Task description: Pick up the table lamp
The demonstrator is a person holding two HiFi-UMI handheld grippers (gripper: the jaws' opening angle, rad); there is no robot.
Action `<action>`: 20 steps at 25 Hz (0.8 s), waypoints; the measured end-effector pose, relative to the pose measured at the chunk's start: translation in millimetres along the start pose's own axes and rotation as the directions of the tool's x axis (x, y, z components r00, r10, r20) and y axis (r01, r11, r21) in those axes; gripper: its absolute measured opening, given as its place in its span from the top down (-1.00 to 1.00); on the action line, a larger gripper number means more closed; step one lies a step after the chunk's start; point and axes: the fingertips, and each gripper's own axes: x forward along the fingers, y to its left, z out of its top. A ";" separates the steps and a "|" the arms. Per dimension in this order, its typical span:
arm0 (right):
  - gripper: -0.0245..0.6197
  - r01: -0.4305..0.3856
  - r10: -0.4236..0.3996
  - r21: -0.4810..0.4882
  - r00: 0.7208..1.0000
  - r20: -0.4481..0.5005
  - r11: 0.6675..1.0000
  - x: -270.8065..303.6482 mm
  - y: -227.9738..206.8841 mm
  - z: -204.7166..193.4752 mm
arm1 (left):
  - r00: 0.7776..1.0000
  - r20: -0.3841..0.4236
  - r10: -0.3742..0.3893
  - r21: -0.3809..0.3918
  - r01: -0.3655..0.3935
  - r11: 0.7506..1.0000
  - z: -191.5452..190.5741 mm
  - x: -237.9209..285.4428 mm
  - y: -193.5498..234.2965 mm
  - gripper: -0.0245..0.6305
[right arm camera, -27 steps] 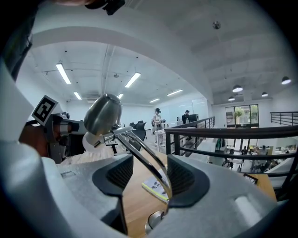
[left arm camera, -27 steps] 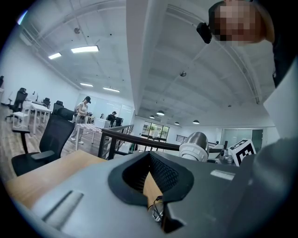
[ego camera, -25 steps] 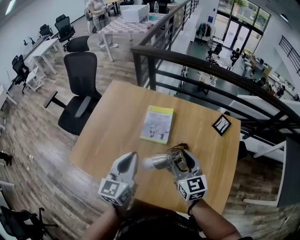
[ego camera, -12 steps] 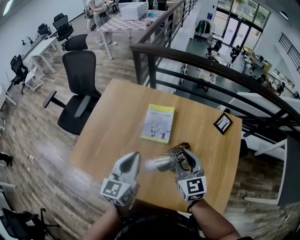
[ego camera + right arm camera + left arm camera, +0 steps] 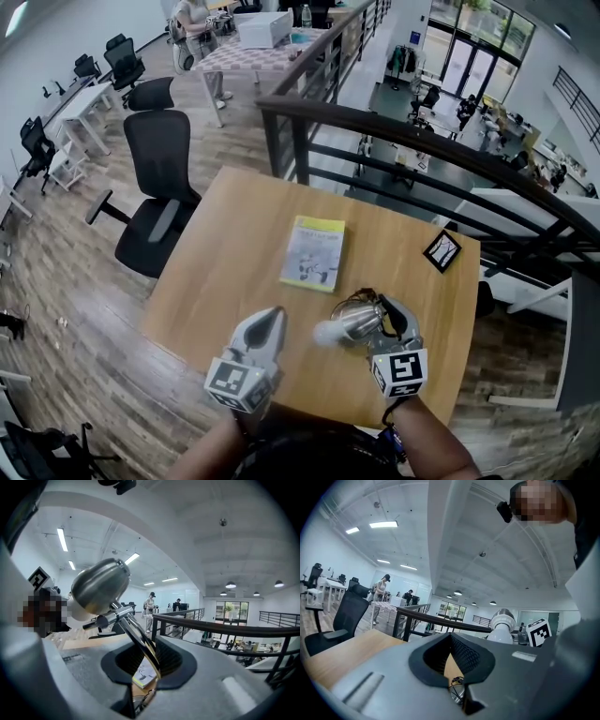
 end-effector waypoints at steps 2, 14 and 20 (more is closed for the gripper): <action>0.71 0.008 -0.008 0.001 1.000 0.005 1.000 -1.2 -5.5 2.4 | 1.000 0.000 -0.006 0.004 0.006 1.000 1.1 2.1 -2.7 0.92; 0.74 0.002 -0.003 0.025 0.999 0.036 1.000 -11.8 -13.9 29.6 | 0.999 0.035 -0.027 0.035 0.026 0.999 17.4 11.7 -18.1 0.92; 0.74 0.005 -0.005 0.002 0.997 0.079 1.000 -25.3 -23.1 59.2 | 0.997 0.058 -0.056 0.064 0.052 0.997 33.1 18.8 -37.7 0.92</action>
